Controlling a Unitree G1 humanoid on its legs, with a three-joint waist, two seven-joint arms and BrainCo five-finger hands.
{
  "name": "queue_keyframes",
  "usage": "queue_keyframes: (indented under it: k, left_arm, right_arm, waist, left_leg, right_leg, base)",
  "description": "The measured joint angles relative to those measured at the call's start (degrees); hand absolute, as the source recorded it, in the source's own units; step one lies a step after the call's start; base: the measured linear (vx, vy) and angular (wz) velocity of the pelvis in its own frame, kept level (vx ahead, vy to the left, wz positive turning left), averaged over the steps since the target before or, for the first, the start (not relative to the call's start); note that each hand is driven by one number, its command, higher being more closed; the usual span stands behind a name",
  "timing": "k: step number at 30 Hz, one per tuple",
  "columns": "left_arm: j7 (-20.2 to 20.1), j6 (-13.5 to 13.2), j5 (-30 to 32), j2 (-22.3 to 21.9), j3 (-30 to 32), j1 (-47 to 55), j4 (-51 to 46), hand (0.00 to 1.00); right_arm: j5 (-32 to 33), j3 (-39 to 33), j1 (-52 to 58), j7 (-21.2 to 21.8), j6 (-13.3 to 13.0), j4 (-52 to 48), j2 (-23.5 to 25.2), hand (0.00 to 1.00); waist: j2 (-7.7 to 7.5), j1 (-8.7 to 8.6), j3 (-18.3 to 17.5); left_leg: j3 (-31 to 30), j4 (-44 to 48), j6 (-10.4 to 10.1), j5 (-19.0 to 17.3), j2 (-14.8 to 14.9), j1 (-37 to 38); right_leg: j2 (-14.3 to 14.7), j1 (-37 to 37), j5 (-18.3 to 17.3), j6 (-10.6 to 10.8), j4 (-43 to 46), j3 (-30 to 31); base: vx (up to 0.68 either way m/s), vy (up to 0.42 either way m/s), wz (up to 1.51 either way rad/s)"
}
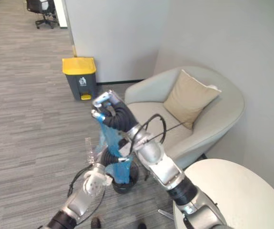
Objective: Gather rubbish on tea table into small bin, then transfer packed bag to large trash can.
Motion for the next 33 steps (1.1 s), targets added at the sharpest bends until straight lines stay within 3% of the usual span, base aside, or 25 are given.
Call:
queue_keyframes:
  k: [12, 19, 20, 25, 33]
  left_arm:
    - [-1.18, -0.10, -0.24, 0.48, 0.14, 1.57, 1.01, 1.00]
    - [-1.21, 0.03, -2.32, 0.65, 0.84, 2.75, 1.00, 1.00]
    - [-1.19, 0.03, -3.00, 0.69, 0.93, 2.78, 1.00, 1.00]
    - [-1.08, 0.00, -5.59, 0.68, 1.81, 2.77, 0.99, 1.00]
    - [-0.99, -0.04, -8.05, 0.74, 2.01, 2.77, 0.95, 1.00]
  right_arm:
    - [-0.06, 0.00, 1.67, 2.32, 0.05, 0.02, 0.50, 1.00]
    - [-2.76, -0.10, 9.92, 4.05, -1.16, 4.82, -0.87, 1.00]
    - [-4.15, -0.08, 11.41, 4.24, -1.11, 6.32, -1.77, 0.00]
    - [-11.73, -0.07, 16.98, 4.67, -0.43, 9.63, -6.79, 0.00]
    - [-22.79, 0.40, 17.42, 3.98, -0.76, 15.69, -7.24, 0.00]
  waist:
    - [-0.12, -0.02, -0.08]
    - [-0.28, -0.25, -0.22]
    - [-0.27, -0.24, -0.21]
    - [-0.22, -0.38, -0.18]
    - [-0.15, -0.38, -0.12]
  left_leg:
    - [0.58, 0.00, -0.22, -0.24, -0.03, -0.09]
    - [1.15, 0.01, -0.22, -0.30, 0.09, -0.46]
    - [0.98, 0.01, -0.22, -0.30, 0.09, -0.64]
    - [0.06, 0.02, 0.05, -0.09, 0.13, -1.44]
    - [-0.45, 0.02, 0.06, -0.09, 0.14, -1.43]
  right_leg:
    - [-0.02, -0.36, -0.15, -0.23, -0.11, 0.68]
    - [-0.10, -0.68, 0.36, 0.09, -0.96, 1.34]
    - [-0.12, -0.74, 0.39, 0.12, -1.04, 1.25]
    - [-0.23, -0.65, 0.82, -0.27, -1.09, 0.52]
    - [-0.25, 0.09, 1.12, -0.33, -1.92, -0.04]
  base:
    - [0.02, -0.002, -0.02]
    - [0.07, -0.008, -0.05]
    - [0.05, 0.000, 0.08]
    - [0.05, -0.001, 0.07]
    - [0.02, 0.003, 0.03]
